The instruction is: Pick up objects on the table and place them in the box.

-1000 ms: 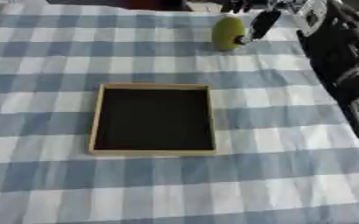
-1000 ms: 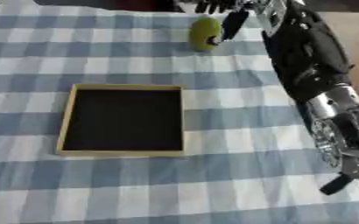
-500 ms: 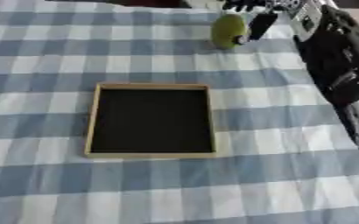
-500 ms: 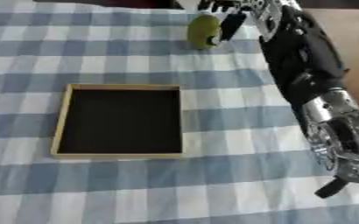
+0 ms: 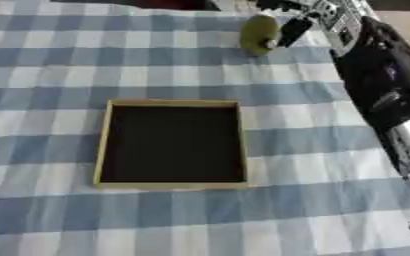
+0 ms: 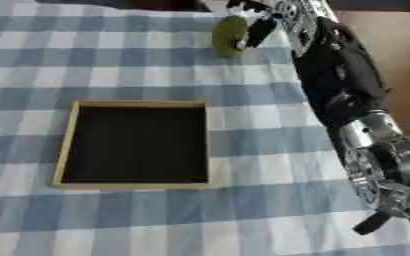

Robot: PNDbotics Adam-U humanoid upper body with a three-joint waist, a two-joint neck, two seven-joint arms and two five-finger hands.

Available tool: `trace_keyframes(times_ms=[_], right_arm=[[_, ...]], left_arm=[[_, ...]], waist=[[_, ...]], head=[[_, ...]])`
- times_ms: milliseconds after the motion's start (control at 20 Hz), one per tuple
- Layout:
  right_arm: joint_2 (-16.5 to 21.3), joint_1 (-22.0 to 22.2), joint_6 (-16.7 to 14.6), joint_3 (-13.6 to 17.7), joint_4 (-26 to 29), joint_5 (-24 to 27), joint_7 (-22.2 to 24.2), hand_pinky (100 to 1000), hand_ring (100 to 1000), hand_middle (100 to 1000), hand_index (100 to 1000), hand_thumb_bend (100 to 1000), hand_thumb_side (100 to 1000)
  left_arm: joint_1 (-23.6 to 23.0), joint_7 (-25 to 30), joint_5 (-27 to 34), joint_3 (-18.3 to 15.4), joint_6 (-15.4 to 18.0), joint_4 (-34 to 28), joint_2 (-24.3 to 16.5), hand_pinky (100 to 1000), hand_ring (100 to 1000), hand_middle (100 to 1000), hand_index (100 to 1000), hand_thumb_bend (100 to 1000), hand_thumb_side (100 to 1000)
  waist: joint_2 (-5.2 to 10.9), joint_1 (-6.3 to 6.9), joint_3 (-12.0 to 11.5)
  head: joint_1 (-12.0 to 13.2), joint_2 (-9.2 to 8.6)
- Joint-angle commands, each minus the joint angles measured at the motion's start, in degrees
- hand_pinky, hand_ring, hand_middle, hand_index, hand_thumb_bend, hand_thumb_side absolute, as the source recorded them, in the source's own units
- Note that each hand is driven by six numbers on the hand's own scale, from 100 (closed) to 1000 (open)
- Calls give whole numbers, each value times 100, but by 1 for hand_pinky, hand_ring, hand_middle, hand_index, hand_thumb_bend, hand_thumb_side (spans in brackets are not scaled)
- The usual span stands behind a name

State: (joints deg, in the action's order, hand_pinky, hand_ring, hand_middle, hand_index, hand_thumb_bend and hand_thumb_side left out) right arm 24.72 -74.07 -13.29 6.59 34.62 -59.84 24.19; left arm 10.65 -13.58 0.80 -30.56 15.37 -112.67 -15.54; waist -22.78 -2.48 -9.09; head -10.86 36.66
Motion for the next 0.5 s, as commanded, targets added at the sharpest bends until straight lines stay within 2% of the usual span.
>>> trace_keyframes(times_ms=[50, 150, 250, 500], right_arm=[[128, -128, 90, 45, 128, -61, -72, 853, 880, 873, 893, 384, 100], [128, -114, 154, 46, 106, -122, -99, 842, 868, 846, 889, 376, 100], [121, -105, 201, 48, 66, -164, -52, 822, 834, 776, 870, 356, 100], [116, -105, 112, 42, 66, -62, 185, 769, 723, 605, 710, 257, 100]], left_arm=[[46, 15, 32, -37, 52, -42, -97, 678, 505, 745, 845, 100, 564], [55, 24, 38, -37, 65, -29, -93, 678, 505, 746, 845, 100, 565], [55, 31, 43, -40, 77, -19, -88, 679, 505, 746, 845, 100, 566], [51, 43, 50, -41, 81, -9, -86, 679, 505, 746, 844, 100, 567]], waist=[[85, 13, -36], [61, 7, -70], [49, 4, -94], [61, 5, -81]], head=[[-60, -132], [-90, -160], [-103, -165], [-86, -97]])
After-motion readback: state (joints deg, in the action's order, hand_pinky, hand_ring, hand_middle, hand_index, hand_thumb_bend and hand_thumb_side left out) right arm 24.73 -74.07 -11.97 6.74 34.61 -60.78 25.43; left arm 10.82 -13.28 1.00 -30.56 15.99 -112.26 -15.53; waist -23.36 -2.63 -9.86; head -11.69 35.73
